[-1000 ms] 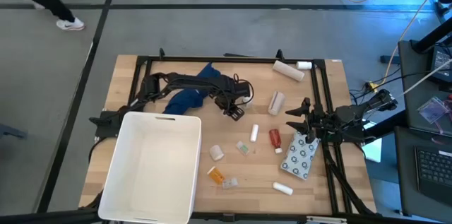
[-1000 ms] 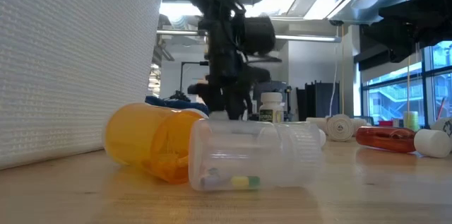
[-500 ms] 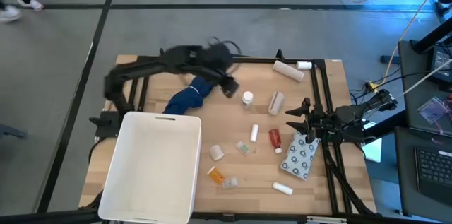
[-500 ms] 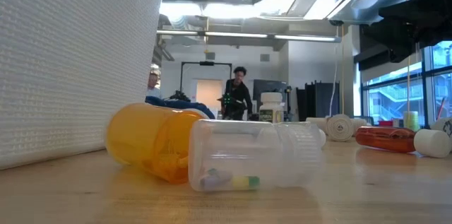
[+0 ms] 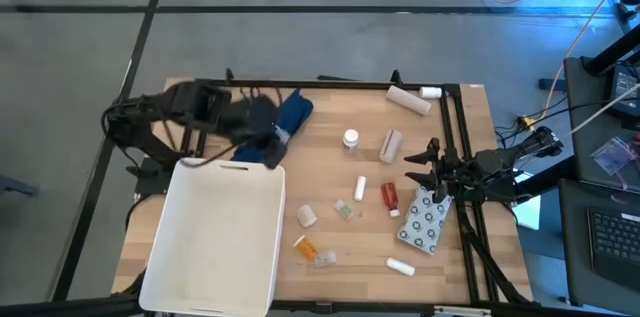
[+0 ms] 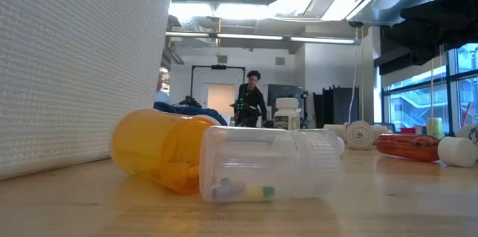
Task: Pick & place medical supplies in basket/bin
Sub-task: Put the top transparent medicine bottle into the white bin
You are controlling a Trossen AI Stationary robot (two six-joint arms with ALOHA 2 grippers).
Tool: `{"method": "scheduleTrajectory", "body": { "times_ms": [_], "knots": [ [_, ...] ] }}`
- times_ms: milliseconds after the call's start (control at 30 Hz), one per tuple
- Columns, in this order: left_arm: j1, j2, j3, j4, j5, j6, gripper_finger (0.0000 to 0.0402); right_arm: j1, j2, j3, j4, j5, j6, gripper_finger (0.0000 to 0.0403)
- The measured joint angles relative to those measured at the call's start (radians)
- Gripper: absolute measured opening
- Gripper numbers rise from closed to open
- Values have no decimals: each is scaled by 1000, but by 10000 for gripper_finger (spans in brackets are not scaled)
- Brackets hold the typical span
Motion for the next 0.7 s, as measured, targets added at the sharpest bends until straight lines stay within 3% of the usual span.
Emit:
{"method": "scheduleTrajectory", "body": {
  "times_ms": [200,367,700],
  "knots": [
    [-200,9,-2,-157,-62,-392,145,0,0,0,0,0,0,225],
    [-345,24,-19,-148,-82,-647,145,0,0,0,0,0,0,225],
    [-499,93,-26,-146,-68,-1000,145,0,0,0,0,0,-1,225]
  ]
}}
